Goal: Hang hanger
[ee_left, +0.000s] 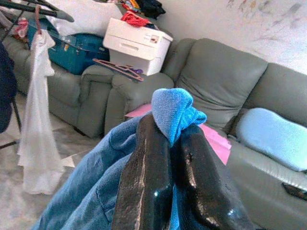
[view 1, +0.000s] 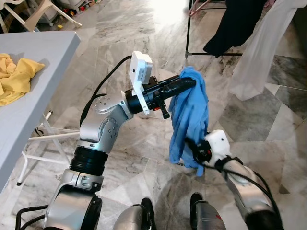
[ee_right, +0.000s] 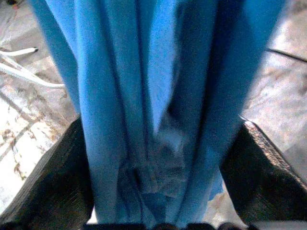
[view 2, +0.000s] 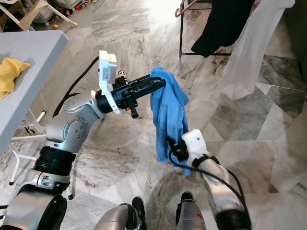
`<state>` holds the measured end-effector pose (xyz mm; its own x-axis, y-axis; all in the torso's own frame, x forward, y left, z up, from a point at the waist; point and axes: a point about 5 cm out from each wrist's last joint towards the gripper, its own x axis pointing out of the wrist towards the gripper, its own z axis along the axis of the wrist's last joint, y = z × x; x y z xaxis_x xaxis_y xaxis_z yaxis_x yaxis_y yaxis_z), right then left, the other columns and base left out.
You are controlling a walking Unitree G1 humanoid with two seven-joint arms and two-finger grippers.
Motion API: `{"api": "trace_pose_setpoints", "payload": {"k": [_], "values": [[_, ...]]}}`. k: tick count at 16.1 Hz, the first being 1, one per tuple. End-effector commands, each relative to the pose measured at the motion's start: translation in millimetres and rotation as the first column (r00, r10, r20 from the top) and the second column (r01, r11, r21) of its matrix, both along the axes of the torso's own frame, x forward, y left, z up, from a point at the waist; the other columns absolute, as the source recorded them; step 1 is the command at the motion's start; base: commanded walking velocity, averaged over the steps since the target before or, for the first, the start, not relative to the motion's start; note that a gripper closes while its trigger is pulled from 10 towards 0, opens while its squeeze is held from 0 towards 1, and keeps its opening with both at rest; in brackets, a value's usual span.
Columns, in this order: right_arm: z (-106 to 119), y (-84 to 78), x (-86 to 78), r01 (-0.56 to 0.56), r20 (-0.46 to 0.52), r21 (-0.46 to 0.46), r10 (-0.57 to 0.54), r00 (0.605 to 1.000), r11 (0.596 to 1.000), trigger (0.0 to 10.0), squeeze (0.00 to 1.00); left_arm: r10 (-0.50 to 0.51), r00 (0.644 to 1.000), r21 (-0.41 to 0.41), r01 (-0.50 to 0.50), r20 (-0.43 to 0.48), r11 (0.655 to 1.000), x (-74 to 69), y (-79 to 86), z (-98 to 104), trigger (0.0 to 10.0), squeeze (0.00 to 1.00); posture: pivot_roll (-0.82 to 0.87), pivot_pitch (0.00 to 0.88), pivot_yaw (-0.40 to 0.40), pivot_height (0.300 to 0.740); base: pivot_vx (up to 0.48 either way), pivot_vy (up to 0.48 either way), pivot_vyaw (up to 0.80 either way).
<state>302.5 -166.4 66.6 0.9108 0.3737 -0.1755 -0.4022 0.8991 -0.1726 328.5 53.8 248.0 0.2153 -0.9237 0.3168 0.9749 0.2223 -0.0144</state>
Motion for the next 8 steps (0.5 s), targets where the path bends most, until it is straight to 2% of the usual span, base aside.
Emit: {"api": "trace_pose_setpoints", "payload": {"k": [1, 4, 8], "values": [[-9, 0.5, -1.9, 0.027, -0.026, 0.004, -0.027, 0.999, 1.0, 0.0, 0.0, -0.003, 1.0, -0.025, 0.004, 0.023, 1.0, -2.6, 4.5, 9, 10.0, 0.0, -0.11, 0.276, 0.197, 0.74, 0.0, 0.0, 0.0], [-9, -7.6, 12.1, 0.174, -0.019, 0.035, -0.173, 0.985, 0.984, 0.0, 0.0, -0.038, 0.999, -0.043, 0.038, 0.016, 0.998, -8.5, 2.5, 16, 10.0, 0.0, -0.1, 0.275, 0.202, 0.74, 0.0, 0.0, 0.0], [-7, -17.5, 18.1, 0.247, 0.008, 0.051, -0.248, 0.969, 0.968, 0.0, 0.0, -0.037, 0.999, -0.055, 0.037, 0.008, 0.998, -10.6, 2.0, 18, 10.0, 0.0, -0.1, 0.277, 0.194, 0.74, 0.0, 0.0, 0.0]]}}
